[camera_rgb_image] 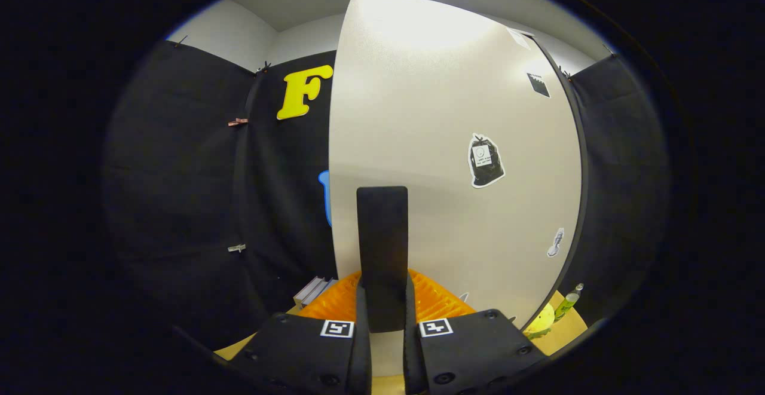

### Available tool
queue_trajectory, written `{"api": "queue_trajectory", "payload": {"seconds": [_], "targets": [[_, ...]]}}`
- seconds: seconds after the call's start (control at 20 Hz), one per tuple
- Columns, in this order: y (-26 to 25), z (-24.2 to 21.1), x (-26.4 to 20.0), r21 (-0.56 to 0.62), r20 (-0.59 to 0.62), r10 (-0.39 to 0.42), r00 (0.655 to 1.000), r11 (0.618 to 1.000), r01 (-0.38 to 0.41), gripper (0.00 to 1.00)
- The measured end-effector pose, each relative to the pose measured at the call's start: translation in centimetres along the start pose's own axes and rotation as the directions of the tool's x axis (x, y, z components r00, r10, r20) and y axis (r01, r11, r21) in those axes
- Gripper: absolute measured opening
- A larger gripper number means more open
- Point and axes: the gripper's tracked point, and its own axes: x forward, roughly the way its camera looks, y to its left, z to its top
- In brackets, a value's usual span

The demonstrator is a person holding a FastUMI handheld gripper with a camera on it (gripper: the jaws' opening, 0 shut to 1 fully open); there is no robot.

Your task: Open the shoe cabinet door, grab the shoes and put them into the shoe cabinet, then close the shoe cabinet door.

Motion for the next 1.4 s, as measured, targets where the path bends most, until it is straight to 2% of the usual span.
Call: {"api": "queue_trajectory", "payload": {"seconds": [0.35,0.5,1.05,1.3,1.4], "targets": [[-3.3,-0.1,-7.6,0.021,0.002,0.022,1.0,1.0,-0.022,0.24],[-4.9,-0.1,-10.8,0.024,0.01,0.007,1.0,1.0,-0.007,0.24],[-13.2,0.6,-18.4,0.014,0.003,-0.111,0.994,0.994,0.111,0.23],[-17.7,1.5,-20.5,0.066,0.001,-0.185,0.983,0.981,0.184,0.23],[-19.9,1.7,-21.4,0.023,-0.006,-0.229,0.974,0.973,0.229,0.21]]}}
